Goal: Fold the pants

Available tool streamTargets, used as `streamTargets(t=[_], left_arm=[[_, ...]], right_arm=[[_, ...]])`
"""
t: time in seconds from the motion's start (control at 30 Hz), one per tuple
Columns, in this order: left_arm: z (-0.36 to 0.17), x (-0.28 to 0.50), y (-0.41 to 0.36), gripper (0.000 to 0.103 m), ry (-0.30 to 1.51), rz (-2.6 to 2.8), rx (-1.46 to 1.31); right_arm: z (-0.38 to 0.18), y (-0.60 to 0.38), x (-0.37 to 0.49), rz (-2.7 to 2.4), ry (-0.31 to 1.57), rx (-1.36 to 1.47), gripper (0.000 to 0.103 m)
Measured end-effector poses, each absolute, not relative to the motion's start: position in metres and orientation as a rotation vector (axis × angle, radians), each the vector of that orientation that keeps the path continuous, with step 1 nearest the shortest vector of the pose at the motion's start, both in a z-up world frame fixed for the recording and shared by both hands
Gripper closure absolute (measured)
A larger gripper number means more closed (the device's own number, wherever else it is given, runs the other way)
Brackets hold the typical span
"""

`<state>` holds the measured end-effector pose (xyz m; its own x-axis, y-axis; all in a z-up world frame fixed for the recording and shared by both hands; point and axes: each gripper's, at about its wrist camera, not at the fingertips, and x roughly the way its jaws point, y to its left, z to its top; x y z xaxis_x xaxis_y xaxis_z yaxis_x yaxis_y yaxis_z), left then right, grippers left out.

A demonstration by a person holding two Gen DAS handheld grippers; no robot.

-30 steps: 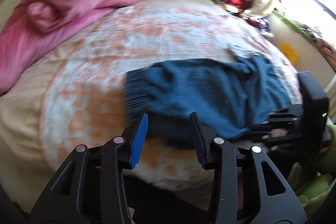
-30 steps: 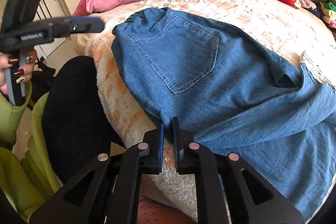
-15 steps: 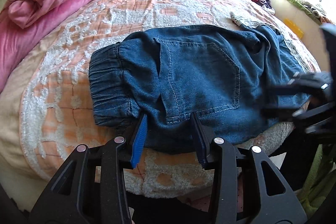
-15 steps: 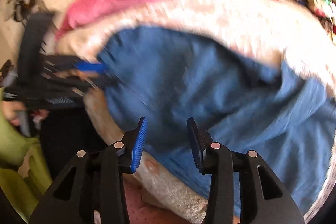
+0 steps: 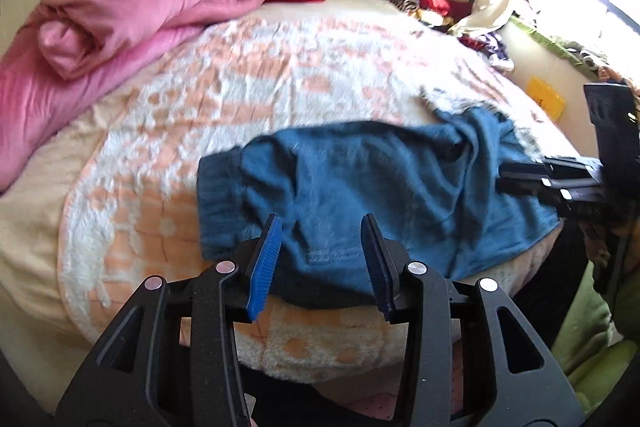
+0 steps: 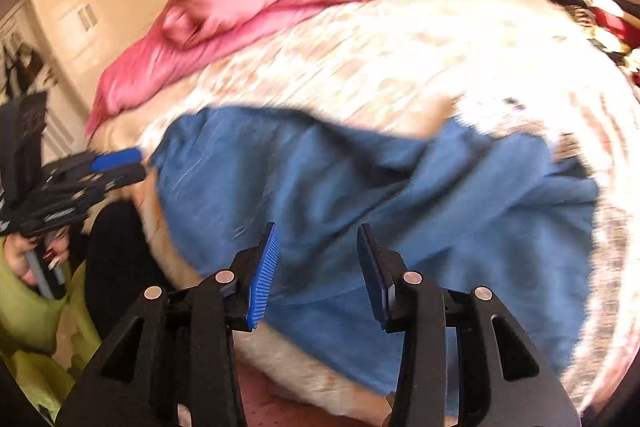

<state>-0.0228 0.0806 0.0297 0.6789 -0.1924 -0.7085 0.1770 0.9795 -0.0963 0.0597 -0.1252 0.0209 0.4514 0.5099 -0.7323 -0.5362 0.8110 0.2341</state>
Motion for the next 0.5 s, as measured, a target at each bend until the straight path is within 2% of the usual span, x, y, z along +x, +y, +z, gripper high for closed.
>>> streamTargets(t=[0.2, 0.23, 0.3, 0.5], left_arm=[[0.026, -0.005, 0.038, 0.07, 0.833, -0.358, -0.038], [0.022, 0.001, 0.026, 0.07, 0.855, -0.405, -0.054], [0.012, 0.009, 0.005, 0.07, 0.896, -0.473, -0.086], [-0.018, 0.033, -0.039, 0.07, 0.998, -0.577, -0.136]], right_arm=[[0.03, -0.162, 0.111, 0.502, 0.874, -0.035, 0.063], [0.029, -0.164, 0.122, 0.479, 0.882, -0.036, 0.059], [0.026, -0.161, 0.145, 0.447, 0.906, -0.029, 0.04], [0.006, -0.142, 0.203, 0.389, 0.971, -0.081, 0.039]])
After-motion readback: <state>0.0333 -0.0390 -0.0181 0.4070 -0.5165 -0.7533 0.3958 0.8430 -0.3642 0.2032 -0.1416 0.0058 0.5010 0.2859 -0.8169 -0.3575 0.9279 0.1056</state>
